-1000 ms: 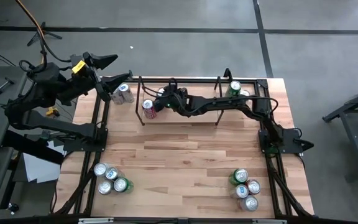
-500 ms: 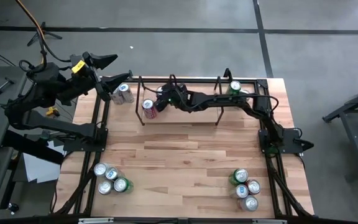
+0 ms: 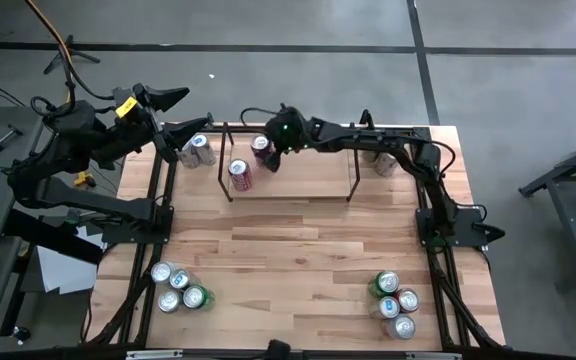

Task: Place canned beverage on shelf
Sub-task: Put the top red soda can on the shelf aligned with the other red soda can

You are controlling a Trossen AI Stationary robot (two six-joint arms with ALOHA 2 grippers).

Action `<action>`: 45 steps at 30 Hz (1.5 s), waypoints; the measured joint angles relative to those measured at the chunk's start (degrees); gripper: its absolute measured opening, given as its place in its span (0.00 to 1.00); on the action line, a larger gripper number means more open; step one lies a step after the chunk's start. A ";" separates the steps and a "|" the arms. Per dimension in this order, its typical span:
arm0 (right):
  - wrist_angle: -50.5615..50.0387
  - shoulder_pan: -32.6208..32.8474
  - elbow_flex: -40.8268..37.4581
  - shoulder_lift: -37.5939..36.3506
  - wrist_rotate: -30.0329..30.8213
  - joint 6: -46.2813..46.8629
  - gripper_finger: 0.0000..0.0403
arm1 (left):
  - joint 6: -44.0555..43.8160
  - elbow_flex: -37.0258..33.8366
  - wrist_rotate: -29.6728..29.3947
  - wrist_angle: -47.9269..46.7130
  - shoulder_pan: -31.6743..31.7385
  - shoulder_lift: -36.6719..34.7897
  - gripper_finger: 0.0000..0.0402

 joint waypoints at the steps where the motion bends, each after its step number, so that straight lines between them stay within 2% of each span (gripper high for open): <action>1: -0.03 -0.49 -0.02 0.00 -2.86 -1.08 0.70 | 0.00 0.00 -0.01 0.00 0.00 0.00 0.91; 7: -0.15 -1.97 -0.06 0.00 -12.92 -9.86 0.70 | -0.02 0.00 -0.01 0.00 0.01 0.00 0.91; 14: -0.57 -1.72 -0.06 0.00 -13.41 -20.31 0.70 | -0.17 0.00 -0.01 0.00 0.00 0.00 0.91; 16: -0.77 -1.73 -0.05 0.00 -12.58 -20.40 0.71 | -0.21 0.00 -0.01 0.00 0.01 0.00 0.91; 21: -2.41 -1.84 -0.03 -0.09 -12.55 -20.02 0.83 | -0.22 0.00 -0.25 0.02 -0.01 0.07 0.91; 24: -3.10 -1.85 0.01 -0.24 -12.55 -20.00 0.86 | -0.20 0.00 -1.57 0.02 -0.01 0.07 0.91; 31: -2.83 -1.88 0.01 -0.28 -12.09 -19.87 0.88 | -0.17 -0.02 -2.41 0.02 -0.01 0.22 0.91; 37: -3.02 -2.87 1.31 -1.80 -12.07 -15.80 0.88 | -0.13 -0.02 -2.41 -0.02 -0.01 0.17 0.91; 45: -14.56 -3.77 7.45 -4.78 -12.74 -13.55 0.88 | -0.09 -0.02 -2.41 0.00 0.01 0.17 0.91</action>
